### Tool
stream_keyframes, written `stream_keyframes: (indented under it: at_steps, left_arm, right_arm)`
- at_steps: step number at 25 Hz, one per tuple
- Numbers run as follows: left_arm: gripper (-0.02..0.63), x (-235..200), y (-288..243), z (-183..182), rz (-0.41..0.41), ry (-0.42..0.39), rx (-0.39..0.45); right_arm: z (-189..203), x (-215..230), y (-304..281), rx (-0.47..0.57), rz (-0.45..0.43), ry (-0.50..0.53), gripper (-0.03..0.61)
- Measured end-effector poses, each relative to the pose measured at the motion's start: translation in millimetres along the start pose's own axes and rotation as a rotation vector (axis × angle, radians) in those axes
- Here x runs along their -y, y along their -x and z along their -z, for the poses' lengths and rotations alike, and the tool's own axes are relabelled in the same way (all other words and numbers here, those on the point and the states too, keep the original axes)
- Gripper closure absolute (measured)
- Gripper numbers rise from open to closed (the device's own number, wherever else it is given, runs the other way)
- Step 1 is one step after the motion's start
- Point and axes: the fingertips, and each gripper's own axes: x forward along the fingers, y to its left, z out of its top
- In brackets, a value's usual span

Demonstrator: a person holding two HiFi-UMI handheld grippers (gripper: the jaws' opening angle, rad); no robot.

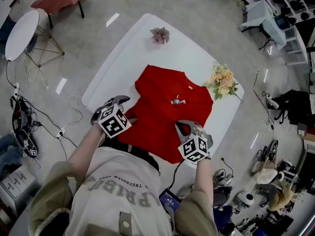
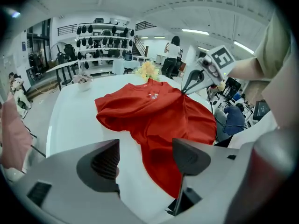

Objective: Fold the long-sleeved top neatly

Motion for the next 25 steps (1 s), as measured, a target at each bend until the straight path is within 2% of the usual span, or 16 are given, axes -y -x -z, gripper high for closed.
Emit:
stream_keyframes:
  at_steps: [2,3,5,8,10,12,14,15,16,17,18,22,25]
  left_arm:
    - [0.262,6,0,-4,-0.005,-0.002,0.003]
    - [0.262,8,0,-6,-0.011,-0.004,0.003]
    - [0.262,13,0,-10,-0.028,-0.006,0.004]
    - [0.262,26,-4,-15,-0.038,0.009,0.008]
    - [0.262,37,-7,-16,-0.041,0.015,0.005]
    - [0.262,46,-8,-17,-0.049,0.025,0.006]
    - [0.262,52,-6,-17,-0.058,0.054,0.018]
    - [0.262,53,-4,-16,-0.065,0.07,0.024]
    - [0.262,52,-2,-15,-0.076,0.081,0.025]
    - [0.262,50,0,-14,-0.09,0.085,0.023]
    - [0.262,49,2,-12,-0.104,0.085,0.017]
    - [0.262,50,3,-10,-0.143,0.084,0.007]
    - [0.262,57,-3,-18,-0.149,0.08,0.018]
  right_arm:
    - [14,-6,-6,-0.019,-0.065,-0.069,0.562]
    - [15,-6,-4,-0.008,-0.105,-0.112,0.519]
    - [8,4,7,0.057,-0.157,-0.206,0.357]
    - [11,42,12,0.139,-0.157,-0.313,0.343]
    - [21,60,-6,0.127,-0.191,-0.37,0.344]
    - [32,63,-28,0.072,-0.265,-0.399,0.344]
    - [40,57,-43,0.017,-0.33,-0.386,0.349]
    - [42,54,-47,0.007,-0.352,-0.375,0.373]
    - [40,53,-47,0.013,-0.36,-0.363,0.423]
    - [36,53,-44,0.033,-0.356,-0.345,0.506]
    - [30,53,-38,0.063,-0.346,-0.319,0.528]
    - [-7,33,2,0.203,-0.336,-0.141,0.532]
    - [-25,-2,23,0.222,-0.369,0.015,0.532]
